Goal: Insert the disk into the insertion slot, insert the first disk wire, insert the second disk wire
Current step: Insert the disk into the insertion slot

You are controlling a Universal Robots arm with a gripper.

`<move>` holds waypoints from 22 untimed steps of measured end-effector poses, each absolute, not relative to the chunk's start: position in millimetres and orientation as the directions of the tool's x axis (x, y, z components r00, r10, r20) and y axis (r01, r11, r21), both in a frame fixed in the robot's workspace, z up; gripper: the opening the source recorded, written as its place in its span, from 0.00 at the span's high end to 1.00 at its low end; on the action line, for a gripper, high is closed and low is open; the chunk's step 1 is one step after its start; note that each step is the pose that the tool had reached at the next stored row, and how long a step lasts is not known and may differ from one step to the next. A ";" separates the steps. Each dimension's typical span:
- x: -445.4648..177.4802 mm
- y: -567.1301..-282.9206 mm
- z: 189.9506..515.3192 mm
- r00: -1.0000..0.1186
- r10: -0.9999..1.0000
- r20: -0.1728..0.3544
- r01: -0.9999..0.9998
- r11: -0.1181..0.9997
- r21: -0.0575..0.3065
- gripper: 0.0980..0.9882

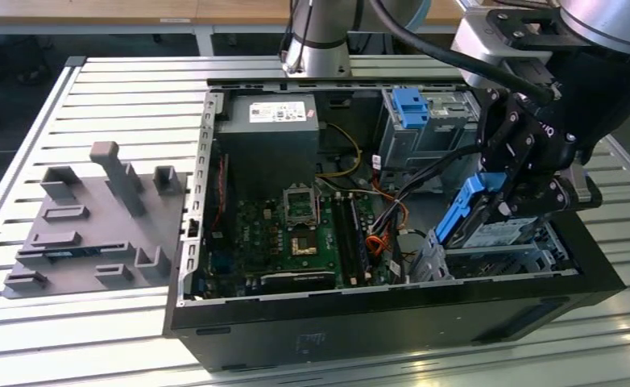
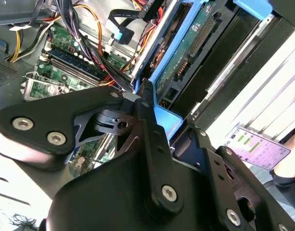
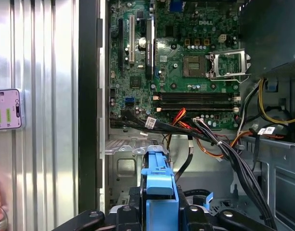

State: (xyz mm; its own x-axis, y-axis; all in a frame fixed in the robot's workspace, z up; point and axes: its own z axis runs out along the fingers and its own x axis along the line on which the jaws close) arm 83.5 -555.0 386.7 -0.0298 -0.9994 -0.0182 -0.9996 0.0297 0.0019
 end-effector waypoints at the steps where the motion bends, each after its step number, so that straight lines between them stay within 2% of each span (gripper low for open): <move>1: 83.5 -555.0 386.2 -0.030 -0.999 -0.018 -1.000 0.030 0.002 0.70; 22: 83.5 -555.0 365.3 -0.030 -0.999 -0.020 -1.000 0.030 0.002 0.70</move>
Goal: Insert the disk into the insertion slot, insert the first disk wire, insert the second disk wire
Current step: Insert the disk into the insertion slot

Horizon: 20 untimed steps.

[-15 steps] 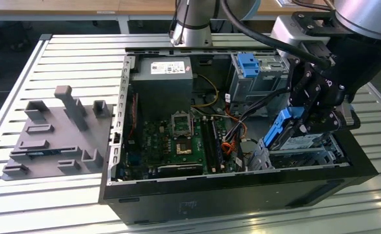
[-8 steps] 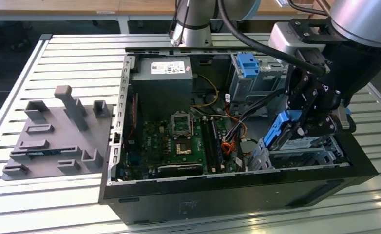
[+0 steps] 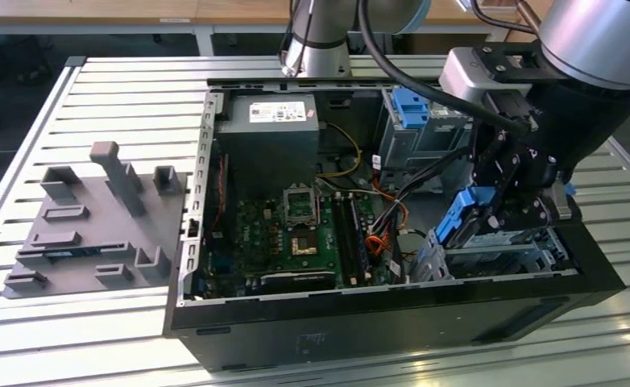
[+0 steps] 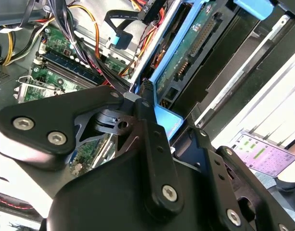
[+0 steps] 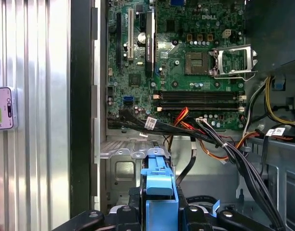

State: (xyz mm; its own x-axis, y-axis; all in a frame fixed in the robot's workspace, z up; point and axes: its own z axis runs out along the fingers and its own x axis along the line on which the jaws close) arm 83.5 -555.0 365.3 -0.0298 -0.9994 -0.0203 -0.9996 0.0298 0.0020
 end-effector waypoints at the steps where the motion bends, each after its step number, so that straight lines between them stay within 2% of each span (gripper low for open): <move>1: 83.5 -555.0 364.4 -0.030 -0.999 -0.020 -1.000 0.030 0.002 0.70; 8: 83.5 -554.9 358.4 -0.030 -0.999 -0.021 -1.000 0.030 0.002 0.69; 9: 83.5 -555.0 357.9 -0.030 -0.999 -0.021 -1.000 0.030 0.002 0.62; 15: 83.5 -555.0 354.0 -0.030 -0.999 -0.023 -1.000 0.030 0.002 0.63; 17: 83.5 -555.0 352.7 -0.030 -0.999 -0.023 -1.000 0.030 0.002 0.77; 18: 83.5 -555.0 351.7 -0.030 -0.999 -0.023 -1.000 0.030 0.002 0.77; 20: 83.5 -555.0 349.9 -0.030 -0.999 -0.023 -1.000 0.030 0.002 0.90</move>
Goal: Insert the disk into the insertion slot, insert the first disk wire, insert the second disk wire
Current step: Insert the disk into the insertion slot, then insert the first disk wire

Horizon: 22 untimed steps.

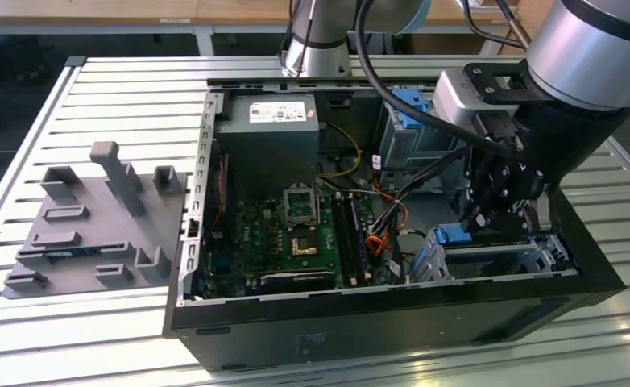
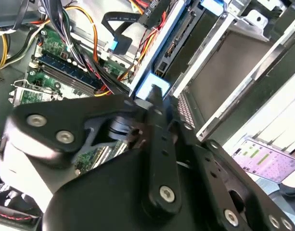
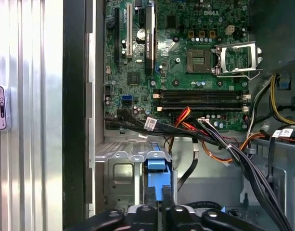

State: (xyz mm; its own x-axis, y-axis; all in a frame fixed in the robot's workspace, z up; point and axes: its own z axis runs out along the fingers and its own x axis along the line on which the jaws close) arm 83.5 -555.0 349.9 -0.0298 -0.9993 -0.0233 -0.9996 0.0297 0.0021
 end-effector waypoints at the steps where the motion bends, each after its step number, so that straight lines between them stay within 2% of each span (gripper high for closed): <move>1: 83.4 -554.9 349.3 -0.030 -0.999 -0.023 -1.000 0.030 0.002 0.90; 2: 83.4 -554.9 348.7 -0.030 -0.999 -0.023 -1.000 0.030 0.002 0.97; 3: 83.4 -555.0 348.1 -0.030 -0.999 -0.023 -1.000 0.030 0.002 0.99; 22: 90.8 -555.0 345.9 -0.030 -0.999 -0.023 -1.000 0.030 0.002 0.99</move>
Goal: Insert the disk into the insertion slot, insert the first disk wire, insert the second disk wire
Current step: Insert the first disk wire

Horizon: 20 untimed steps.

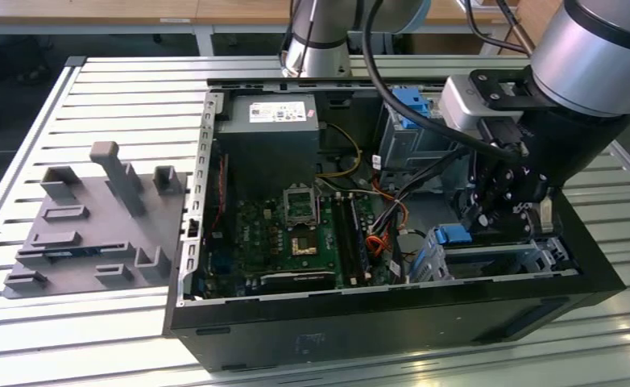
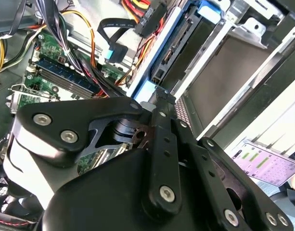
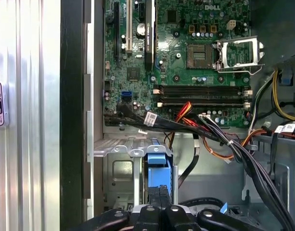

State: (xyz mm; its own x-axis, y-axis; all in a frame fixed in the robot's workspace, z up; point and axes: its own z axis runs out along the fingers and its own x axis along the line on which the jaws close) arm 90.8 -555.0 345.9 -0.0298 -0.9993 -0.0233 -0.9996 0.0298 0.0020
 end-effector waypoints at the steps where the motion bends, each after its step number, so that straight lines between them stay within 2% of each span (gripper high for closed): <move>1: 92.3 -555.0 345.9 -0.030 -0.999 -0.023 -1.000 0.030 0.002 0.99; 13: 107.2 -555.0 346.4 -0.030 -0.999 -0.023 -1.000 0.030 0.002 0.99; 20: 107.3 -555.0 357.0 -0.030 -0.999 -0.023 -1.000 0.030 0.002 0.99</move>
State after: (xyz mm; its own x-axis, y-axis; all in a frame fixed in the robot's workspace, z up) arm 107.3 -555.0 357.0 -0.0297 -0.9993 -0.0234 -0.9996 0.0297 0.0021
